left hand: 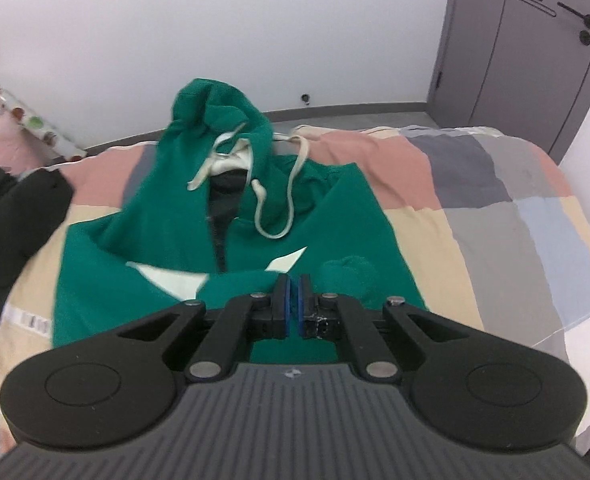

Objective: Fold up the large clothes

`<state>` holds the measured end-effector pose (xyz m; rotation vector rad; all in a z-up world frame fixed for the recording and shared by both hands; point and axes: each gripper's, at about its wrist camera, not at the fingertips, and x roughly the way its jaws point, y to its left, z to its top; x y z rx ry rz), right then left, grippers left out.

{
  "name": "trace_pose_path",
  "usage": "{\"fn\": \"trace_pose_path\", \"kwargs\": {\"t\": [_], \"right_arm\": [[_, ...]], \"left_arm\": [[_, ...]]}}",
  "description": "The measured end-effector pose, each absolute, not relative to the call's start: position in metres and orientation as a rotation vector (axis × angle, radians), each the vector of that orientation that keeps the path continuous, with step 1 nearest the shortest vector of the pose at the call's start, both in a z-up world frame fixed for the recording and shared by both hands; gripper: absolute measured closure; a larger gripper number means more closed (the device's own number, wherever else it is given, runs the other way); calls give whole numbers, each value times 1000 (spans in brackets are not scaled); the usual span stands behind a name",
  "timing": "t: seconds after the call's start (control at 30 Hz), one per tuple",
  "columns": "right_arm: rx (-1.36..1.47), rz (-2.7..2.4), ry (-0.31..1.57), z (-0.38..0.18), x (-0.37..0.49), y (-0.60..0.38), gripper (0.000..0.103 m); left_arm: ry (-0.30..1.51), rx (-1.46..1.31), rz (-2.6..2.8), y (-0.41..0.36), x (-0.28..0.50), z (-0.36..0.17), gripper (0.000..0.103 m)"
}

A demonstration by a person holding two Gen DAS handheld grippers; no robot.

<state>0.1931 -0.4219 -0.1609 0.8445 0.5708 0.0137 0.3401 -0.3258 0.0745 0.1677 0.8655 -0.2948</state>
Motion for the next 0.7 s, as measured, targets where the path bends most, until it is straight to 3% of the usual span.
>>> {"fn": "trace_pose_path", "kwargs": {"t": [0.1,0.13,0.17,0.23,0.43,0.53,0.7], "right_arm": [[832,12,574,-163,196,-422,20],[832,14,579,-164,198,-422,20],[833,19,581,-165,199,-422,20],[828,23,579,-165,200,-419,20],[800,55,563,-161,210,-405,20],[809,90,547,-158,223,-395,20],[769,130,556,-152,266,-367,21]], "left_arm": [[828,143,-324,-316,346,71,97],[821,138,-341,-312,351,68,85],[820,130,-353,-308,353,67,56],[787,94,-364,-294,350,68,31],[722,-143,-363,-206,338,36,31],[651,-341,-302,-139,334,-5,31],[687,-553,-181,-64,344,-77,31]]}}
